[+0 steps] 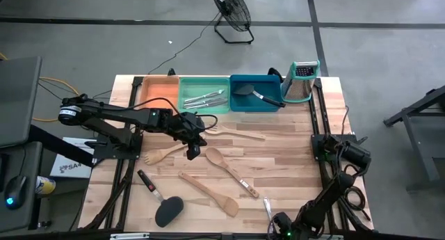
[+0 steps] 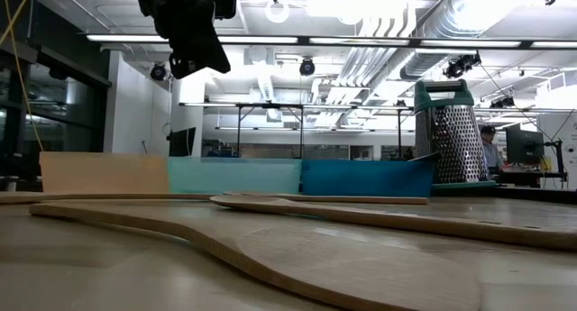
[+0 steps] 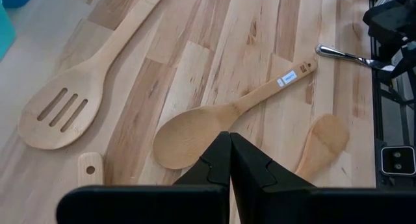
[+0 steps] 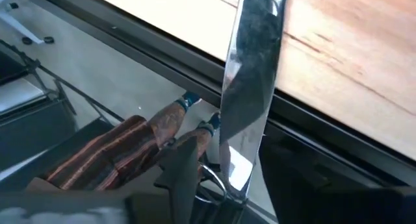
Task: Pick & Place Kitchen Items
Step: Put the silver table knife into the green bin
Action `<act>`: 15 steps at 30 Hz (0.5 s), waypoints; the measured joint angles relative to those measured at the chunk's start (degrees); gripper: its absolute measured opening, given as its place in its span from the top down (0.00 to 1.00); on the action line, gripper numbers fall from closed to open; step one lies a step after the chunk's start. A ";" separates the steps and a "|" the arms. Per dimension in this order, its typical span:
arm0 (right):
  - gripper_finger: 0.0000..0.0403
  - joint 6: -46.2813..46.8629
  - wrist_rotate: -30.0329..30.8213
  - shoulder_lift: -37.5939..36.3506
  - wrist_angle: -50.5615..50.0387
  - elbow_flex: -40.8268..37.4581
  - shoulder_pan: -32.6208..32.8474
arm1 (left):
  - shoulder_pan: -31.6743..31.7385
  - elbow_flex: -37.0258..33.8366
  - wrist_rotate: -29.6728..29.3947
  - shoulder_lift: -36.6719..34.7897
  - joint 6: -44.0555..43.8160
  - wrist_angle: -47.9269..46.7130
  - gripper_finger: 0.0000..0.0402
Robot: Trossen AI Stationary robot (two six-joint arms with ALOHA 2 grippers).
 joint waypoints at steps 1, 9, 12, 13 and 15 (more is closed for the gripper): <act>0.64 -0.24 -0.18 0.02 0.00 0.00 -0.21 | 0.00 0.00 0.00 0.00 0.05 0.01 1.00; 0.75 -3.15 -0.22 0.04 0.42 -0.02 -1.02 | 0.00 0.00 0.00 0.00 0.55 0.01 1.00; 0.83 -3.16 0.33 0.06 0.36 -0.04 -1.05 | 0.00 0.00 0.02 0.00 0.55 0.01 1.00; 0.86 -3.12 0.53 0.06 0.31 -0.04 -1.05 | -0.01 0.00 0.01 0.00 0.55 0.01 1.00; 0.94 -3.10 0.68 0.06 0.27 -0.06 -1.12 | -0.01 0.00 0.02 0.00 0.55 0.01 1.00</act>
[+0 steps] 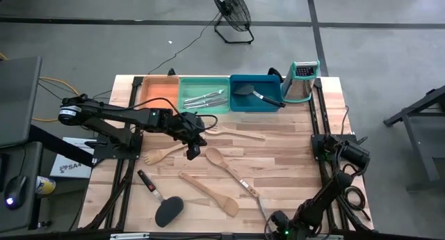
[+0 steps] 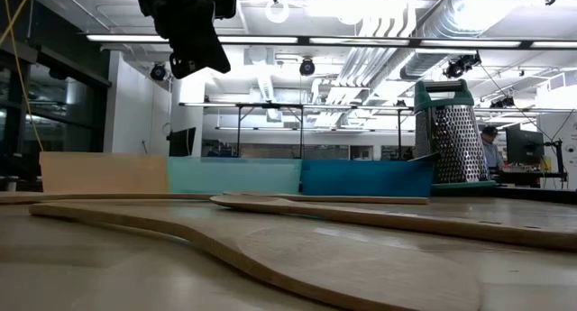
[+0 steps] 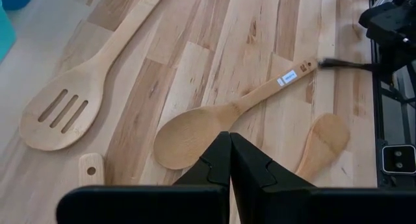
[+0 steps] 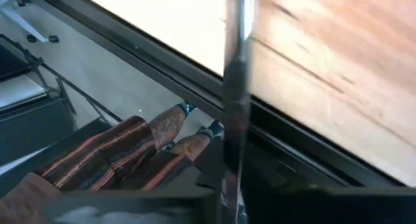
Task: Pick & Place Kitchen Items
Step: Put the silver table knife into the green bin
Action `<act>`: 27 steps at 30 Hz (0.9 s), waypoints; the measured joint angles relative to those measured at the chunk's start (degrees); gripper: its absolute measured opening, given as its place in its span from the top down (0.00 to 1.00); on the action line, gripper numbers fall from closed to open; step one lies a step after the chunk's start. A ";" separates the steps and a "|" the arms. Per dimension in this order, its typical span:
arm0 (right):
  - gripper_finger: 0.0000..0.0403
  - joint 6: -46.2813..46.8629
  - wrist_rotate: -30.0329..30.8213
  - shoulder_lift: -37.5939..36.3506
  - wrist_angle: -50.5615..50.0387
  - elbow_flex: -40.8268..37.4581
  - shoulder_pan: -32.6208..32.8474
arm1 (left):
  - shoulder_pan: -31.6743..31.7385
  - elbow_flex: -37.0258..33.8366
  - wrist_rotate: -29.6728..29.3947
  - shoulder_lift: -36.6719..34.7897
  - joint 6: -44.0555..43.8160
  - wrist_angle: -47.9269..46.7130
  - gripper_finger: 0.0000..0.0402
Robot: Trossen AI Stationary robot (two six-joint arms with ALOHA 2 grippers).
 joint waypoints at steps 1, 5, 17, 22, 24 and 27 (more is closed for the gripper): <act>0.97 -0.01 0.19 0.00 -0.04 0.00 -0.01 | 0.00 0.00 0.00 0.00 0.01 0.00 1.00; 0.99 -0.11 0.78 0.00 0.07 -0.01 -0.01 | 0.01 0.00 0.00 0.00 0.02 0.00 1.00; 0.99 -4.31 8.63 0.00 -1.78 2.84 -0.05 | -0.01 0.00 0.17 0.00 0.02 0.00 1.00; 0.99 -6.06 9.94 -0.07 -5.29 5.78 -0.05 | 0.01 0.00 0.20 0.00 0.02 0.02 1.00; 0.99 -6.16 11.05 -0.07 -6.58 6.11 -0.01 | 0.01 0.00 0.20 0.00 0.06 0.02 1.00; 0.99 -6.01 11.75 -0.07 -7.16 6.20 -0.05 | -0.01 0.00 0.22 0.00 0.34 0.03 1.00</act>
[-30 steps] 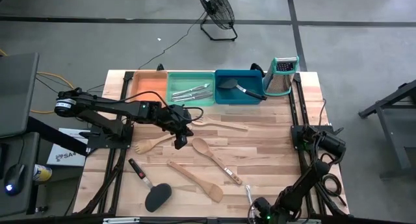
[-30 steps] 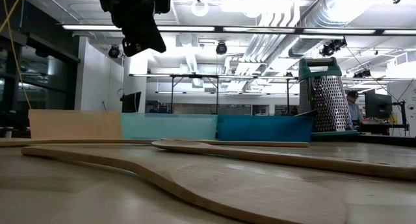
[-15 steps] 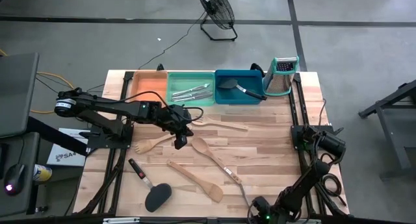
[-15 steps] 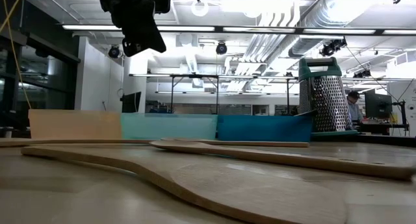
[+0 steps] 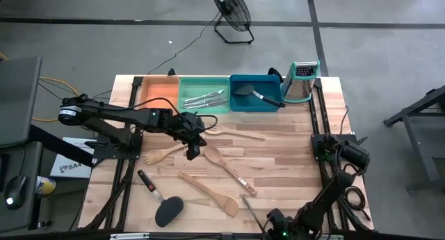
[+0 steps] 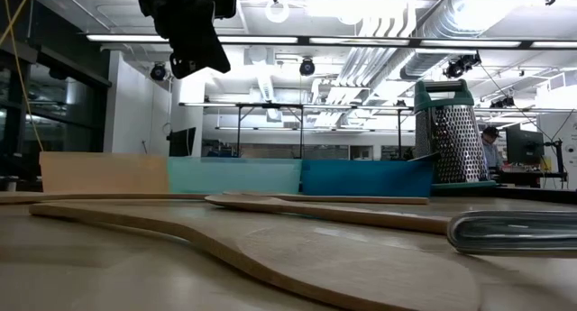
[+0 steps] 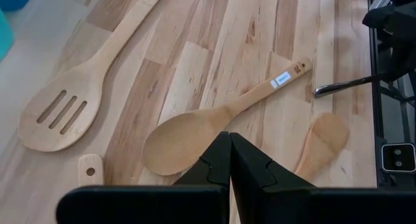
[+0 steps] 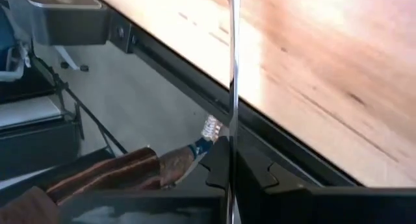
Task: Pick & Place Kitchen Items
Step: Put the silver table knife into the green bin
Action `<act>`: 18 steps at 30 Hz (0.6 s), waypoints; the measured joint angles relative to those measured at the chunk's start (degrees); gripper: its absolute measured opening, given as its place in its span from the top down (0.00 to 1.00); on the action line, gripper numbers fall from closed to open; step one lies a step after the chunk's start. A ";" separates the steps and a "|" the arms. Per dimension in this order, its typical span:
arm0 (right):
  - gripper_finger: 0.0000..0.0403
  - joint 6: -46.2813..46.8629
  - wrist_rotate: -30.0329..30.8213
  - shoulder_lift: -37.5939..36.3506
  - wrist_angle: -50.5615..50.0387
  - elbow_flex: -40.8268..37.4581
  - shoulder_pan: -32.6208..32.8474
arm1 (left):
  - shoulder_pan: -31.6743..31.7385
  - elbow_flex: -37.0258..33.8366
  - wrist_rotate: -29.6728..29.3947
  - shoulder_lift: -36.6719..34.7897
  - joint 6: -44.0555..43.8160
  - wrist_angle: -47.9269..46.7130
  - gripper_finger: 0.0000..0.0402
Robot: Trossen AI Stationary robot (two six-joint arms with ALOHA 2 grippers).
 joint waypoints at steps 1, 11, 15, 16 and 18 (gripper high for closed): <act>0.99 0.04 0.07 0.00 -0.16 0.00 0.00 | 0.01 0.00 0.00 0.00 0.07 0.01 1.00; 0.99 -1.49 -0.05 -0.02 -0.34 0.04 -1.49 | -0.64 -0.02 10.88 3.49 7.32 7.53 1.00; 0.99 -1.53 -0.04 -0.02 -0.15 0.04 -1.49 | -3.38 -0.02 14.86 6.52 16.54 15.91 0.99; 0.99 -1.53 -0.08 -0.02 -0.07 0.07 -1.49 | -4.35 0.00 15.62 7.49 19.55 18.18 0.98; 0.99 -1.53 -0.19 -0.06 0.08 0.07 -1.45 | -6.27 -0.02 16.15 9.24 24.51 20.90 0.94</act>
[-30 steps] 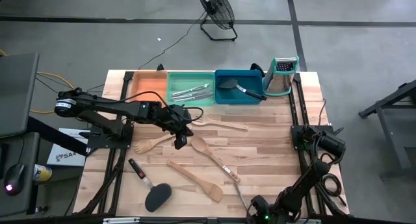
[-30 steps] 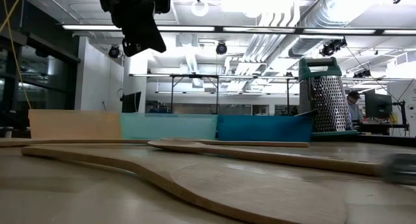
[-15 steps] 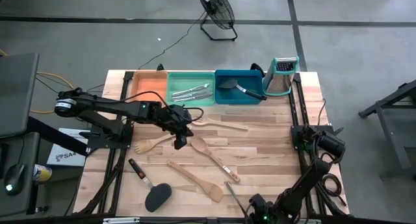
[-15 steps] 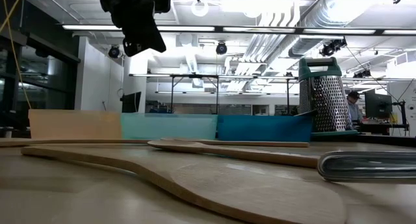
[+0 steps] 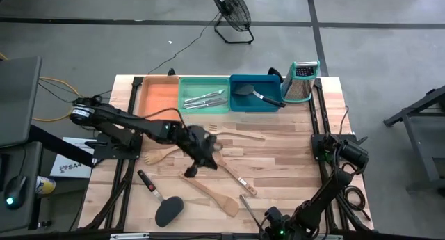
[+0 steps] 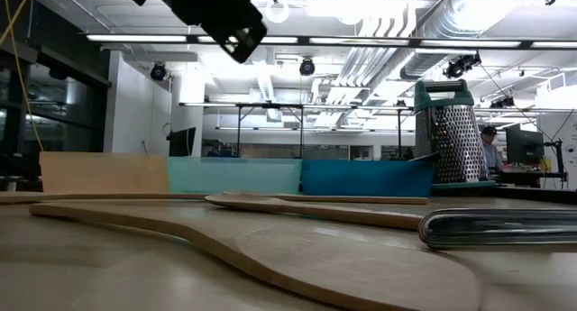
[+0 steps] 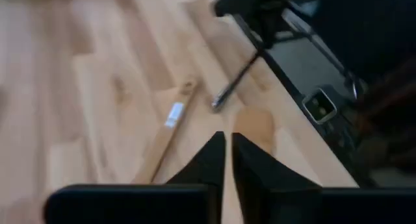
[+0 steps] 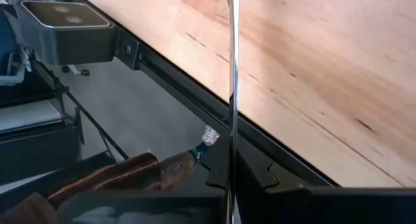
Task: Pick & Place Kitchen Items
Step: Put the silver table knife into the green bin
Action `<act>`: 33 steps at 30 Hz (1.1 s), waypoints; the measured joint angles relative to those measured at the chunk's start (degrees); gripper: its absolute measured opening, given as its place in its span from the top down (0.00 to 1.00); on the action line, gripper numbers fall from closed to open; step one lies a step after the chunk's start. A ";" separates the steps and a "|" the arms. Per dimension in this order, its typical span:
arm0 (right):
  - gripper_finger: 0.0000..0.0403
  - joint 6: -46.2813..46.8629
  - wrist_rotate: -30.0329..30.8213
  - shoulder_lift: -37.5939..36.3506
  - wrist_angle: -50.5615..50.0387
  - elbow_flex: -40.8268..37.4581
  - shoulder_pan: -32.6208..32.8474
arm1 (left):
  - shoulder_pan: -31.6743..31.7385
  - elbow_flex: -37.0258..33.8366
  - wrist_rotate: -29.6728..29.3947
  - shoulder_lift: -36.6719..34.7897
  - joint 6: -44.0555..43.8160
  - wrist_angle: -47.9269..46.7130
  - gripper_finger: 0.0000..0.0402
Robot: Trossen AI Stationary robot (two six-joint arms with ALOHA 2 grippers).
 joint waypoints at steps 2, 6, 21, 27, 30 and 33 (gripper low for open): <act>0.99 0.00 -0.07 -0.03 0.20 0.00 0.01 | -1.59 0.09 0.07 1.88 3.56 3.27 0.87; 0.99 0.00 -0.09 -0.05 0.66 0.02 -0.01 | -3.92 2.07 -0.18 6.73 9.83 5.61 0.69; 0.99 0.05 -0.23 -0.05 1.36 0.02 -0.65 | -10.37 28.33 1.36 32.03 21.22 -5.16 0.44; 0.99 -0.07 -0.30 -0.05 1.39 0.02 -0.76 | -12.83 35.54 -2.09 38.18 25.49 -7.57 0.44; 0.99 -0.12 -0.25 -0.05 1.44 0.02 -0.76 | -13.74 36.81 -6.12 40.26 28.28 -7.93 0.44; 0.99 -0.15 -0.24 -0.05 1.65 0.02 -0.76 | -13.79 37.75 -7.67 41.89 29.31 -8.44 0.44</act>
